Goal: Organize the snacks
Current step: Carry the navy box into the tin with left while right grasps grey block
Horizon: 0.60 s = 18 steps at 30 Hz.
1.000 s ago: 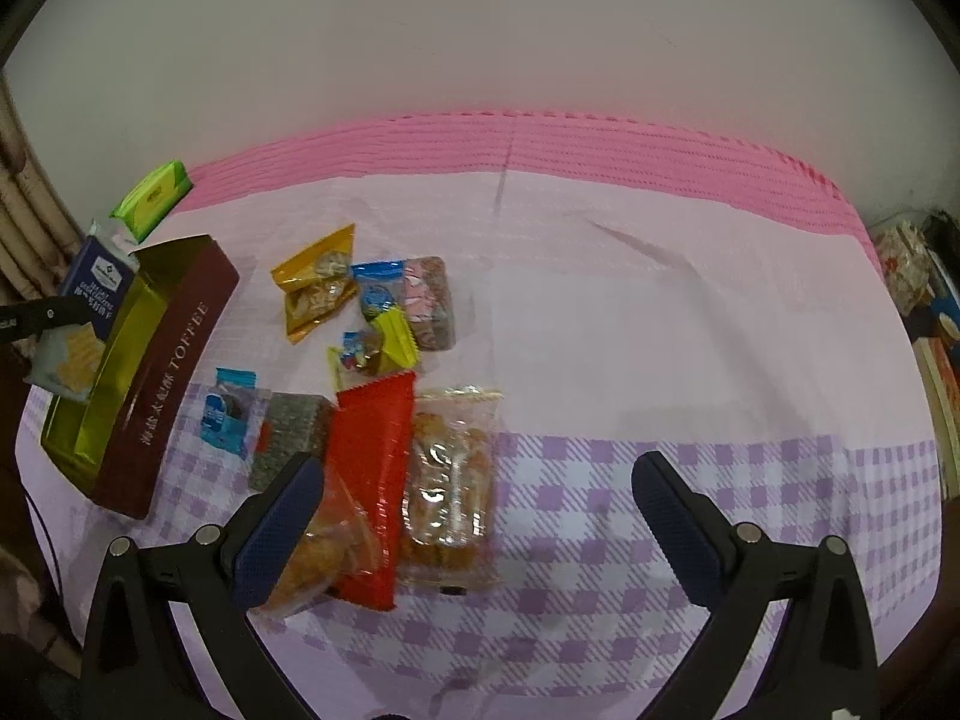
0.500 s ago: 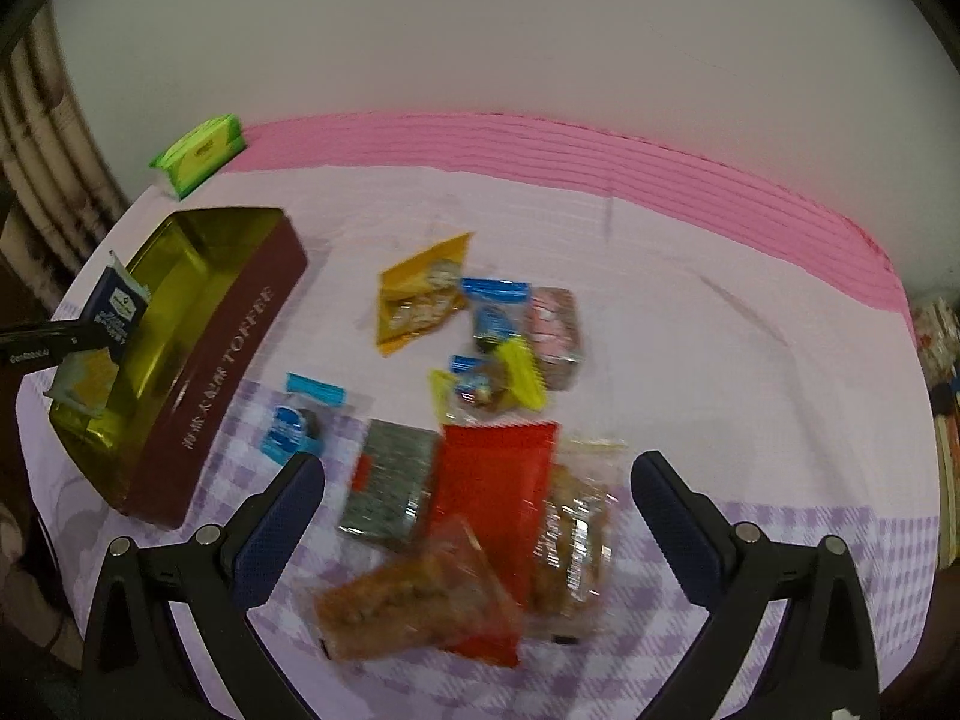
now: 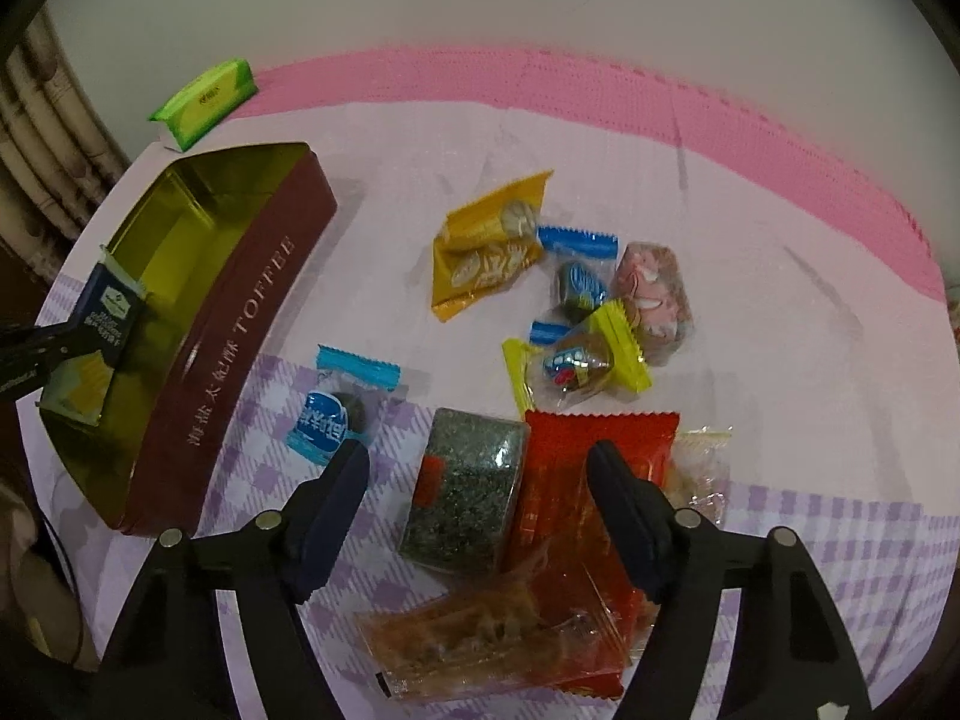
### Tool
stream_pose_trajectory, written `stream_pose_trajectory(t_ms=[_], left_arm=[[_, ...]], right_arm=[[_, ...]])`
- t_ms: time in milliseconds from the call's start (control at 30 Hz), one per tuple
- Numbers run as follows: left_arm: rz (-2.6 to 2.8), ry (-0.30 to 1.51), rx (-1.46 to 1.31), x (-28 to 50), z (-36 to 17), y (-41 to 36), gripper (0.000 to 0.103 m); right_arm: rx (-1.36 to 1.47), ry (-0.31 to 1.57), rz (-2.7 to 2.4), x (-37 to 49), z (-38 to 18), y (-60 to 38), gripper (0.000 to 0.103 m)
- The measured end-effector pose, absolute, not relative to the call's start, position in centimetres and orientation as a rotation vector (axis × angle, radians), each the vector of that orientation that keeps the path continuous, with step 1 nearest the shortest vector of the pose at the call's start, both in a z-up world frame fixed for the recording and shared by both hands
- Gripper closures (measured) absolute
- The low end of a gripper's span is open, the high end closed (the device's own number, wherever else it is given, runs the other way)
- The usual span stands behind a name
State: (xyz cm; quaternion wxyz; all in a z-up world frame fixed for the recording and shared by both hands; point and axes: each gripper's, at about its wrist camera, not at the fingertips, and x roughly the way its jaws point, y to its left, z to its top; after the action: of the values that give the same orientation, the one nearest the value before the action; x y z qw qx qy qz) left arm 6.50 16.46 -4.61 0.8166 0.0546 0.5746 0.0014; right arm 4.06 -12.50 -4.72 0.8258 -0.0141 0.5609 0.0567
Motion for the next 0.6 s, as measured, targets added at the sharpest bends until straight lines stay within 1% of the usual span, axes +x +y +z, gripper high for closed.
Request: stream_pose_trajectory(t_ms=[200, 233, 333, 600], left_arm=[[0.007, 1.226, 0.114, 6.6, -4.8, 16.8, 0.086], [0.005, 1.225, 0.116, 6.7, -4.8, 16.8, 0.086], [0.01, 1.23, 0.133, 6.8, -4.9, 16.7, 0.084], [0.017, 1.236, 0.155, 6.7, -5.1, 16.6, 0.084]], right_arm=[[-0.066, 1.202, 0.121, 4.4, -5.3, -11.7, 0.032], [-0.067, 1.206, 0.125, 4.4, -5.3, -11.6, 0.034], [-0.049, 1.228, 0.149, 4.6, -5.7, -11.3, 0.045], [-0.029, 1.234, 0.152, 4.7, -5.9, -10.9, 0.047]])
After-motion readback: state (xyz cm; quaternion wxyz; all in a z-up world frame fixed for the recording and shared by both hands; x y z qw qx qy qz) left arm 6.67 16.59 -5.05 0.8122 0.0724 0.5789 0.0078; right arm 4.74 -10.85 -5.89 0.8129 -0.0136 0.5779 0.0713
